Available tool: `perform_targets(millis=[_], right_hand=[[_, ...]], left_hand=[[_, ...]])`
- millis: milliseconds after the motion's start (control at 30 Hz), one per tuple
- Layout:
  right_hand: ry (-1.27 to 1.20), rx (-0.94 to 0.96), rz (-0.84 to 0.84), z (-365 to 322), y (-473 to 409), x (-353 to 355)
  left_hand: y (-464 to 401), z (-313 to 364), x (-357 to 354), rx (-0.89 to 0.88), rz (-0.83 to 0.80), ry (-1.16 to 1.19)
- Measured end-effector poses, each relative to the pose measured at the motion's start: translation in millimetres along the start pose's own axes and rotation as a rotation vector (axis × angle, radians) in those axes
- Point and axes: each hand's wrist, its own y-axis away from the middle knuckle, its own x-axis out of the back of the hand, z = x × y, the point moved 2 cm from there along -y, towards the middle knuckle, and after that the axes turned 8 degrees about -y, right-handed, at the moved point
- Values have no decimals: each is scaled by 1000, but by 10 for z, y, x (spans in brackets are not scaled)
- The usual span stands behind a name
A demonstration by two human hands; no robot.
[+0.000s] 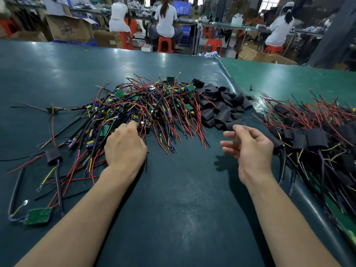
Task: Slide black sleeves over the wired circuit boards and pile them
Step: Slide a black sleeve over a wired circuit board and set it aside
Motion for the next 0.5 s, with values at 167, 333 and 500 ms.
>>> perform_targets(millis=[167,333,500], right_hand=[[113,72,-82,65,60,-71],[215,89,-148,103,119,-107],[166,17,-376,116,205,-208]], left_hand=[[11,7,150,-25,201,87],[63,78,242,-70,406,145],[188,246,345,-566,641,433]])
